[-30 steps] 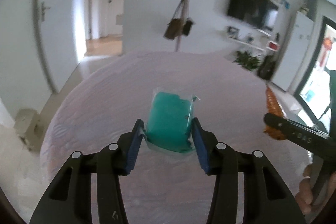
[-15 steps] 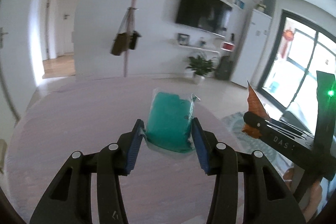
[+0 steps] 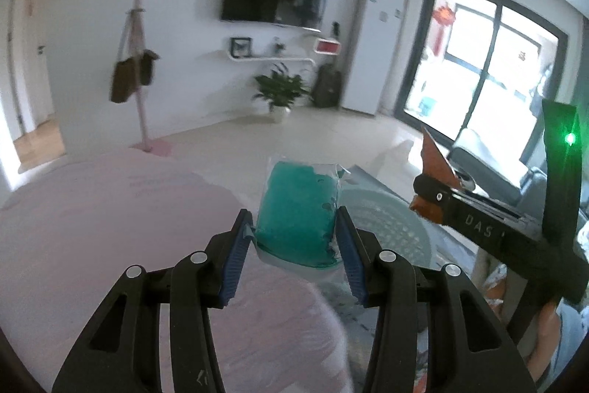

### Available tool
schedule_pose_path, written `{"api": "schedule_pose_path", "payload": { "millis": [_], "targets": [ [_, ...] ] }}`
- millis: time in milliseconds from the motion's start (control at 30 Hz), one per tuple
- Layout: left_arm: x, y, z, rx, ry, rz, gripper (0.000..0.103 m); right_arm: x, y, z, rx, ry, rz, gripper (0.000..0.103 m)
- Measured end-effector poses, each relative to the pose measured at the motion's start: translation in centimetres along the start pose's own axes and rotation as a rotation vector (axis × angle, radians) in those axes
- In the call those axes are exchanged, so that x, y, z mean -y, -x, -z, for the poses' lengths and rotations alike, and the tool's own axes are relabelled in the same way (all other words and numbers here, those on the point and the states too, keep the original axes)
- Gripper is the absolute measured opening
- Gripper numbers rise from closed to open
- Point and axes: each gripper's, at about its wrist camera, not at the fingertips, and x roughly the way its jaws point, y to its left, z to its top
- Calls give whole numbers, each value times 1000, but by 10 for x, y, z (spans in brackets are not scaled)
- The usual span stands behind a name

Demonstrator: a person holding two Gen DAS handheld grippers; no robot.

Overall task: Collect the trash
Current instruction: 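Carry both packets to the teal basket and open both tools over it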

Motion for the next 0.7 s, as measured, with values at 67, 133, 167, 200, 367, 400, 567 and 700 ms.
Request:
{"api": "schedule_pose_path", "payload": {
  "millis": [67, 133, 167, 200, 367, 400, 567, 700],
  "targets": [
    [9, -17, -3, -27, -4, 23, 45, 18, -9, -1, -18, -22, 21, 36],
    [20, -36, -4, -58, -13, 47, 45, 35, -22, 0, -47, -45, 40, 36],
    [22, -44, -4, -71, -17, 53, 45, 45, -30, 1, -67, -59, 48, 36],
    [27, -55, -4, -87, -22, 64, 45, 53, -34, 5, -83, -70, 52, 36],
    [37, -101, -2, -180, -32, 111, 45, 87, -62, 19, -167, -158, 62, 37],
    [38, -107, -1, -194, -31, 121, 45, 93, -69, 22, -183, -165, 74, 37],
    [50, -137, 5, -248, -52, 183, 48, 116, -88, 34, -242, -191, 86, 41],
    [57, -149, 9, -270, -56, 184, 51, 120, -94, 35, -259, -197, 84, 45]
  ]
}}
